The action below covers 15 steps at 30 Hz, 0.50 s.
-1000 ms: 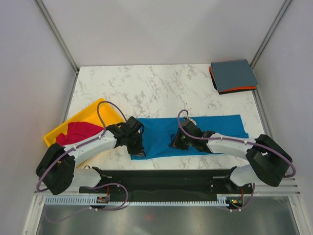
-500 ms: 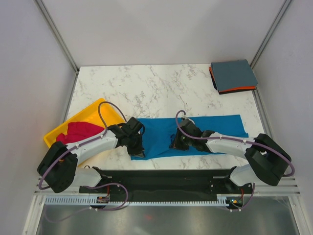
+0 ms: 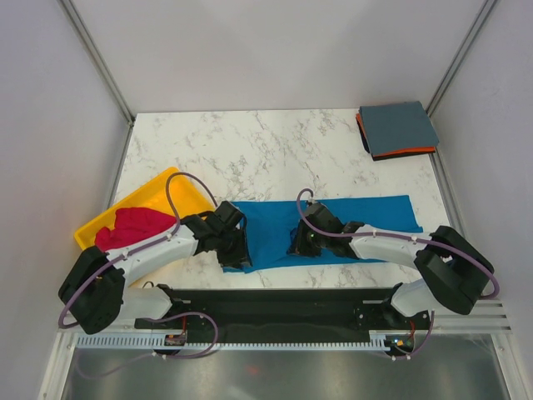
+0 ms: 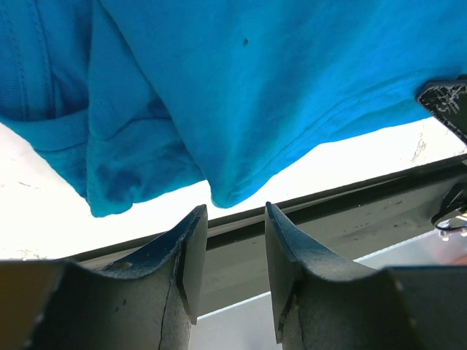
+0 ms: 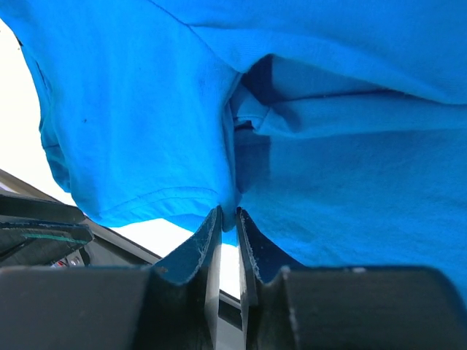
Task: Fold and stack the t-shirts
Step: Fold the tshirt
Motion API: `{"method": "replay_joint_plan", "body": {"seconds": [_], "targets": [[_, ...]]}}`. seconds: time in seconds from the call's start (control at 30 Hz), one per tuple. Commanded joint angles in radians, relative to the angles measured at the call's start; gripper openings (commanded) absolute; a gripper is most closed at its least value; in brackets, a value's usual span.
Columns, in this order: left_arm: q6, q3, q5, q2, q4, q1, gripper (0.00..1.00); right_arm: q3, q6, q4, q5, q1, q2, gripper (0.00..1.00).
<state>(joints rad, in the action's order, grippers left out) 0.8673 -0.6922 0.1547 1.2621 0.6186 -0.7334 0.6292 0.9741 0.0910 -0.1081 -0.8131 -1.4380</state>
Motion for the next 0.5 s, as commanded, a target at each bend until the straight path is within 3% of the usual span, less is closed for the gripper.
{"method": "replay_joint_plan", "body": {"seconds": [0.0,0.1,0.33,0.47], "targets": [[-0.021,0.019,-0.020,-0.017,-0.014,-0.017,0.45,0.010,-0.028,-0.019,-0.004,0.003,0.004,0.21],[-0.013,0.029,-0.017,-0.004,-0.028,-0.020,0.45,0.012,-0.035,-0.019,-0.004,0.005,-0.002,0.20],[0.007,0.036,-0.004,0.000,-0.051,-0.029,0.38,0.007,-0.035,-0.017,-0.002,0.002,0.021,0.04],[0.013,0.036,0.006,0.011,-0.063,-0.029,0.23,0.013,-0.035,-0.010,-0.011,0.003,0.034,0.15]]}}
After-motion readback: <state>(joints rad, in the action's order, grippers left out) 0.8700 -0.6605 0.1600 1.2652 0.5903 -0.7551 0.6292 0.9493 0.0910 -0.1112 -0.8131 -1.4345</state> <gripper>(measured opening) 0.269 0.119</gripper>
